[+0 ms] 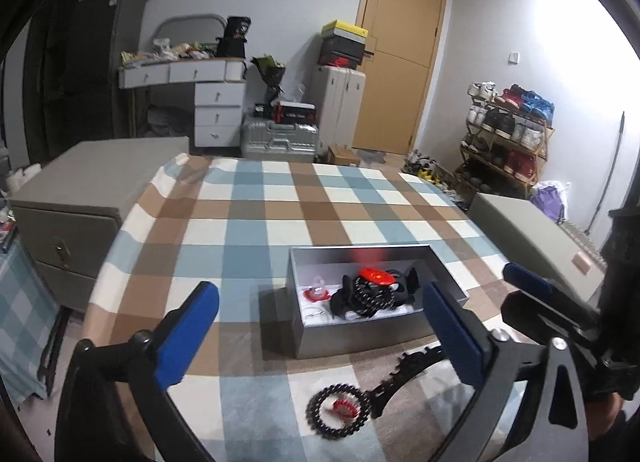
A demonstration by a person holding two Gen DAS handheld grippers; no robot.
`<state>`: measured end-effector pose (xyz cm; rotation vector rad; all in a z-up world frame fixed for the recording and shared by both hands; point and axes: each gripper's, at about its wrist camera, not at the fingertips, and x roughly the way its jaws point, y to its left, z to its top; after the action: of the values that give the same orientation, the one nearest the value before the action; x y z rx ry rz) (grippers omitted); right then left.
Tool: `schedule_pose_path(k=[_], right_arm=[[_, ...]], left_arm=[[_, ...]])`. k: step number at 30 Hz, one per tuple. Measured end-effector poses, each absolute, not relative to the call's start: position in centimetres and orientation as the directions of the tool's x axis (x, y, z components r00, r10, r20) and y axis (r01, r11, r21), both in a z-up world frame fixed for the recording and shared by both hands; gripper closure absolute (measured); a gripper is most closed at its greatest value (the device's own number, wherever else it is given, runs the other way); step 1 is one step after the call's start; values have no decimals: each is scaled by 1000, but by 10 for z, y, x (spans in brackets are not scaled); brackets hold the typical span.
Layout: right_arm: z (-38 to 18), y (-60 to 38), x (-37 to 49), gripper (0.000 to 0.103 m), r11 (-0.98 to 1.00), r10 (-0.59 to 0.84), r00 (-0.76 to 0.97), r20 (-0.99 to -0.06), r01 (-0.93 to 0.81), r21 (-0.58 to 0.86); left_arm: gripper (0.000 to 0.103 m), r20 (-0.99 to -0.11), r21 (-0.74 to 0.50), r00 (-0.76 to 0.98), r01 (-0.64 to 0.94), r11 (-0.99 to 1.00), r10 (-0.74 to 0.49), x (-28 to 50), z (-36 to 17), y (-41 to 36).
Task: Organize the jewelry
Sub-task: 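Lift both open tools out of the box, then grasp the black beaded bracelet with red charm using the left tool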
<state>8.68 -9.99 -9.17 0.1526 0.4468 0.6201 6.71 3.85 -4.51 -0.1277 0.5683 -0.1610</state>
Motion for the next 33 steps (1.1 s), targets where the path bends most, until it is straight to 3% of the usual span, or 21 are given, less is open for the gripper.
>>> schedule_pose_path(k=[17, 29, 31, 33], right_arm=[[-138, -101, 54, 0, 851, 519, 702, -487, -477, 219], [-162, -128, 33, 0, 865, 501, 727, -469, -428, 261], [-165, -131, 32, 0, 854, 521, 719, -461, -437, 282], [-166, -133, 30, 0, 843, 537, 712, -453, -449, 295]], left_arm=[[2, -696, -174, 676, 169, 970, -242, 51, -116, 40], [2, -759, -196, 564, 278, 941, -324, 64, -128, 16], [4, -763, -185, 561, 285, 941, -320, 64, -127, 14], [15, -770, -165, 559, 293, 942, -309, 63, -126, 13]])
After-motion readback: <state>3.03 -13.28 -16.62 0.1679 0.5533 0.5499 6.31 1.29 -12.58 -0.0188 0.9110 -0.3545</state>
